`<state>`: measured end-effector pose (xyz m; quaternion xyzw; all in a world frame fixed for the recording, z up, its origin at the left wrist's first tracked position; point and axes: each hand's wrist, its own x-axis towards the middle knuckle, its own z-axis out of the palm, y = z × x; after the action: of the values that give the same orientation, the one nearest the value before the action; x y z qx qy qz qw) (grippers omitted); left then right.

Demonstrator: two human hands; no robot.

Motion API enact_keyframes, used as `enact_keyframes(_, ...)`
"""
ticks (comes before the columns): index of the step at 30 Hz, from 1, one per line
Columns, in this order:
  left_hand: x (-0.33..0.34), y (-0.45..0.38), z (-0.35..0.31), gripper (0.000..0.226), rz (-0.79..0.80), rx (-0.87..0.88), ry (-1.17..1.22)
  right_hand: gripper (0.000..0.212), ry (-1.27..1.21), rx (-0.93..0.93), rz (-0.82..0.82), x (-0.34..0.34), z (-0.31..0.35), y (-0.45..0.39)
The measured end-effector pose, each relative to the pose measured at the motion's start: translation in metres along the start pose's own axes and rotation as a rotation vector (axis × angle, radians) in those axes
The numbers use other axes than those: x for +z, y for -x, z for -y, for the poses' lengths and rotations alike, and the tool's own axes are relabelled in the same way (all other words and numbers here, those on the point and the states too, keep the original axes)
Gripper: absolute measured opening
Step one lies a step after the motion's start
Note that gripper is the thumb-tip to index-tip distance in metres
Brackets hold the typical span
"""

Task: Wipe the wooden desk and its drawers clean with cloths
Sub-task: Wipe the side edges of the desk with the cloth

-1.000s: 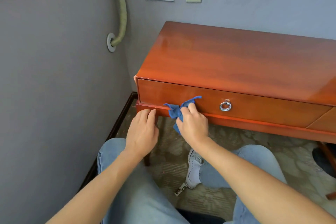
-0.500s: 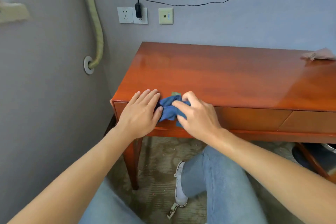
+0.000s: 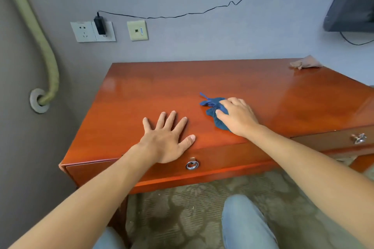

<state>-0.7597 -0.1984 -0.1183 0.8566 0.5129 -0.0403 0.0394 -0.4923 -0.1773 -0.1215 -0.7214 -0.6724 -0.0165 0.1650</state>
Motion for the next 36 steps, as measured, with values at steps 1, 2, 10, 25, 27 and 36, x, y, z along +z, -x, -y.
enact_keyframes(1,-0.002,-0.013,0.000,0.079,-0.026,0.027,0.003,0.046,-0.014,-0.040,0.018,0.001,-0.001,-0.007)
enact_keyframes(2,-0.004,-0.028,0.000,0.079,-0.073,0.064,0.008,0.049,-0.038,-0.085,0.041,0.003,-0.003,-0.014)
enact_keyframes(10,-0.001,-0.101,-0.021,0.082,-0.080,0.046,-0.012,0.053,-0.064,-0.109,0.047,0.002,-0.096,-0.100)
enact_keyframes(25,-0.127,-0.119,-0.177,0.064,0.543,-0.155,0.207,0.067,-0.204,0.446,0.835,-0.171,-0.228,-0.013)
enact_keyframes(27,-0.146,-0.136,-0.218,0.065,0.522,-0.106,0.303,0.056,-0.307,0.557,0.739,-0.199,-0.264,-0.009)
enact_keyframes(36,-0.204,-0.217,-0.391,0.100,0.469,0.096,0.969,0.072,-0.980,0.728,0.454,-0.323,-0.343,-0.014)
